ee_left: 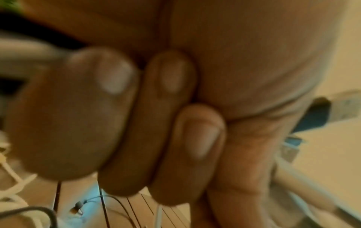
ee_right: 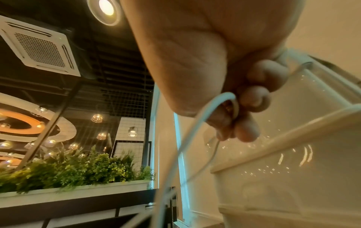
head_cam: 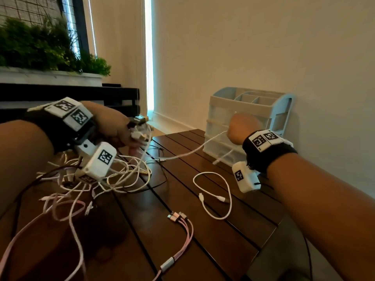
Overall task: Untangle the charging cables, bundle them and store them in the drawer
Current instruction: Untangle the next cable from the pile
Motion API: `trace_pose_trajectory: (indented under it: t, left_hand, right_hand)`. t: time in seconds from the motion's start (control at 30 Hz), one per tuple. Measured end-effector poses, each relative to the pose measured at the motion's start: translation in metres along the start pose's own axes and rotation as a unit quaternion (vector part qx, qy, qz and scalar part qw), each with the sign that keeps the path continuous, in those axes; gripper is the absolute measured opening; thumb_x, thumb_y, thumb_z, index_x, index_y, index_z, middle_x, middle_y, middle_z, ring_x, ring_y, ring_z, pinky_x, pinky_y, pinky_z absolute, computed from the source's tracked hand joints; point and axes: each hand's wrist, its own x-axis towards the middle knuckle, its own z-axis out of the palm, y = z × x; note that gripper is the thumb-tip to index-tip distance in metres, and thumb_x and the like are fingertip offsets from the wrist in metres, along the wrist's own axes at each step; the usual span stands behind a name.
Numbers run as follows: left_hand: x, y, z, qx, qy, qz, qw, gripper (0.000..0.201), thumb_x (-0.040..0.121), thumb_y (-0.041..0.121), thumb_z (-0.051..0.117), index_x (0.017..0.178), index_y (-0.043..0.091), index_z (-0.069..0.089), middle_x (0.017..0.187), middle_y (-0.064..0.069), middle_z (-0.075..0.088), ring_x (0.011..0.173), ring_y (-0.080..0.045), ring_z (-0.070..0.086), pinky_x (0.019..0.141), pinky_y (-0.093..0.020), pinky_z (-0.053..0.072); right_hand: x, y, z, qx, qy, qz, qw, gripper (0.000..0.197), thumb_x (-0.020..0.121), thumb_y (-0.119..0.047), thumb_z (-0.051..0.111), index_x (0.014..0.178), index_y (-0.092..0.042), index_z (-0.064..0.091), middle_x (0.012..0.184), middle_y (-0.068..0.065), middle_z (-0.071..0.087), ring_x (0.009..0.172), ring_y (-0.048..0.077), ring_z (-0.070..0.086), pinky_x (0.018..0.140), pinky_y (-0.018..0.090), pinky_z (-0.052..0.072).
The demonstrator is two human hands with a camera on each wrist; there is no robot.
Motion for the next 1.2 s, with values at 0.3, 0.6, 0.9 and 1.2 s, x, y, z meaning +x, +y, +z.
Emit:
trace_pose_trajectory:
  t: [0.3,0.6,0.9,1.2]
  left_hand:
    - [0.006,0.035,0.019,0.204,0.218,-0.026,0.954,0.019,0.092,0.022,0.059,0.078,0.009,0.061,0.069,-0.002,0.056,0.055,-0.012,0.047,0.044,-0.017,0.035]
    - [0.018,0.051,0.028,0.123,0.191,0.023,0.974,0.013,0.085,0.024,0.068,0.079,0.013,0.068,0.067,-0.003,0.056,0.056,-0.018,0.047,0.051,-0.025,0.04]
    - [-0.005,0.03,-0.008,-0.252,0.187,0.126,0.941,0.022,0.093,0.022,0.059,0.082,0.003,0.062,0.051,-0.002,0.034,0.039,-0.01,0.027,0.037,-0.02,0.022]
    - [-0.02,0.064,-0.02,-0.006,0.447,0.037,0.894,0.019,0.09,0.02,0.064,0.101,0.005,0.063,0.074,-0.005,0.054,0.07,-0.023,0.052,0.058,-0.029,0.037]
  right_hand:
    - [-0.013,-0.038,-0.012,0.374,-0.134,-0.106,0.912,0.021,0.089,-0.03,0.066,0.107,-0.019,0.065,0.072,0.003,0.061,0.054,0.01,0.051,0.047,0.021,0.04]
    - [-0.014,-0.087,-0.011,0.445,-0.15,-0.079,0.88,0.025,0.085,-0.025,0.071,0.087,0.0,0.07,0.056,0.002,0.054,0.044,0.011,0.043,0.04,0.02,0.036]
    - [-0.021,-0.088,0.0,0.347,-0.265,-0.187,0.88,0.016,0.09,-0.021,0.063,0.103,-0.014,0.071,0.072,-0.003,0.068,0.06,0.009,0.058,0.06,0.022,0.05]
    - [-0.017,-0.091,-0.002,0.304,-0.229,-0.207,0.901,0.049,0.087,-0.012,0.065,0.134,-0.015,0.052,0.113,0.01,0.069,0.098,0.024,0.069,0.08,0.03,0.054]
